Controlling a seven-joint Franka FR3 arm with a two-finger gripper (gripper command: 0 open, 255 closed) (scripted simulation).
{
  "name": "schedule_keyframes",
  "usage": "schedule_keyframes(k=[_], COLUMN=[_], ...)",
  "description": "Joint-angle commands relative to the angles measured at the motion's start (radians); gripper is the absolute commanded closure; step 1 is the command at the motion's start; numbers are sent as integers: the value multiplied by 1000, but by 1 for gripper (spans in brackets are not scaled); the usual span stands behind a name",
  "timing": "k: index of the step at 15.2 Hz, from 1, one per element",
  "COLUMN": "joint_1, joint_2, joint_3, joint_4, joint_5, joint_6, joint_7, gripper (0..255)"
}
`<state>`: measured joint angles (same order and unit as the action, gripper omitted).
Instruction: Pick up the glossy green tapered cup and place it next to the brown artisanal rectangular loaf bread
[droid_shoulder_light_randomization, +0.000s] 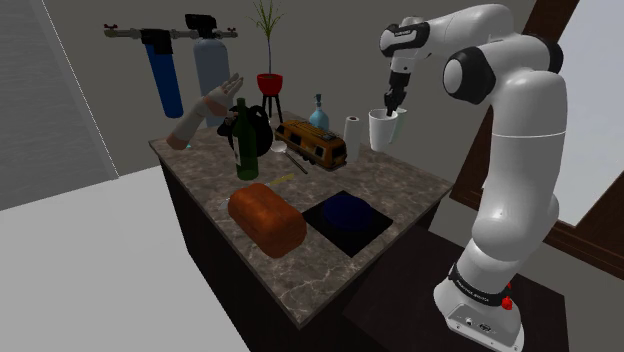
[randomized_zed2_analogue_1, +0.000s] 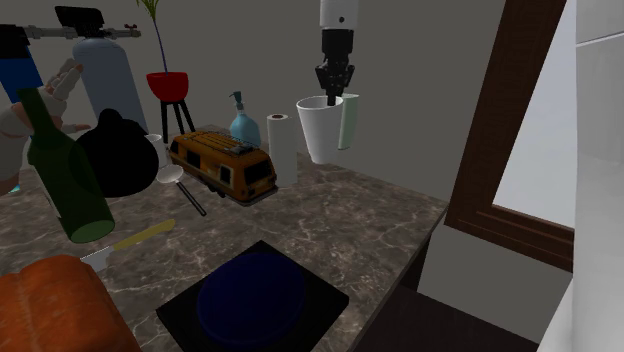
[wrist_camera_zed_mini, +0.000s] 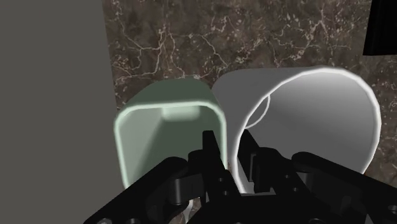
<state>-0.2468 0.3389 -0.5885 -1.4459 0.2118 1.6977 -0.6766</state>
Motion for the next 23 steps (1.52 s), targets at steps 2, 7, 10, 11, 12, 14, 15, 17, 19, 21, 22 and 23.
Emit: schedule_keyframes(k=[2, 7, 10, 11, 12, 14, 15, 17, 19, 21, 22, 23], joint_1=[-8, -23, -35, -39, -44, -56, -62, -76, -41, 32, 64, 92], joint_2=[4, 17, 29, 34, 40, 52, 59, 76, 30, -65, -110, -153], joint_3=[-2, -3, -3, -3, -3, -3, -2, -1, -3, -3, 1, 7], joint_4=[47, 133, 192, 212, 234, 280, 305, 357, 302, 175, 120, 69], joint_5=[2, 8, 14, 17, 20, 27, 31, 40, 17, -34, -59, -83], joint_6=[-43, -117, -164, -180, -196, -231, -248, -285, -271, -226, -208, -192], joint_7=[0, 2, 2, 2, 2, 2, 2, 2, 21, 66, 92, 119], gripper=[255, 255, 255, 255, 255, 255, 255, 255, 255, 255, 255, 255])
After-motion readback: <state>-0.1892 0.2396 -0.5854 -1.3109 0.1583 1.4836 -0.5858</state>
